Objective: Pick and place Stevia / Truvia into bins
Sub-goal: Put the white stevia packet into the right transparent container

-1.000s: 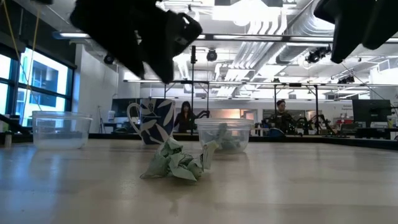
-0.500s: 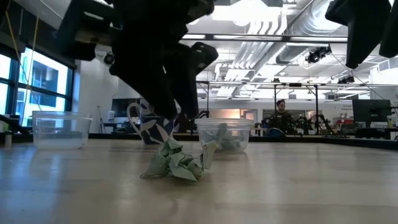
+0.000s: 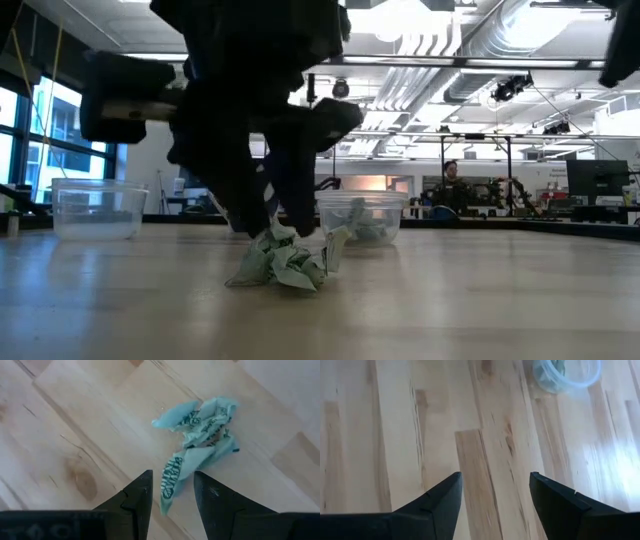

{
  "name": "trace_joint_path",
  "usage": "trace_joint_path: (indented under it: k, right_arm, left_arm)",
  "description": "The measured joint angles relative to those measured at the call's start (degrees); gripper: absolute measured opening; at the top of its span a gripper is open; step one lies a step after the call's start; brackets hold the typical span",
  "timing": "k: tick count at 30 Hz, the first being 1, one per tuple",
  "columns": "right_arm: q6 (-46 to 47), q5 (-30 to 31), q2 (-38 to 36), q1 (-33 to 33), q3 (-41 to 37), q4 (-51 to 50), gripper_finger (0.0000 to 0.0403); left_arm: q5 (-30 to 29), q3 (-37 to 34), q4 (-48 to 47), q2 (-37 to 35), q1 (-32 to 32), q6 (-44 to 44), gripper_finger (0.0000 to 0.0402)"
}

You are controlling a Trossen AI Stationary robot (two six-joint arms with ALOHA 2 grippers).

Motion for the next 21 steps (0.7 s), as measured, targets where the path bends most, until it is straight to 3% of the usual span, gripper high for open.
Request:
trace_joint_path:
  k: [7,18,21]
  right_arm:
    - [1.2,0.1,0.0,1.0,0.0,-0.8,0.0224]
    - [1.5,-0.8,0.0,0.9,0.0,-1.8,0.0215]
    - [2.6,-0.8,0.0,0.9,0.0,-2.3,0.021]
  left_arm:
    - [0.6,-0.1,-0.3,0.3,0.6,0.2,0.0167]
    - [7.0,0.3,0.0,3.3,4.4,-3.2,0.0039]
    - [7.1,1.2,-2.4,3.4,5.0,-4.3,0.0022]
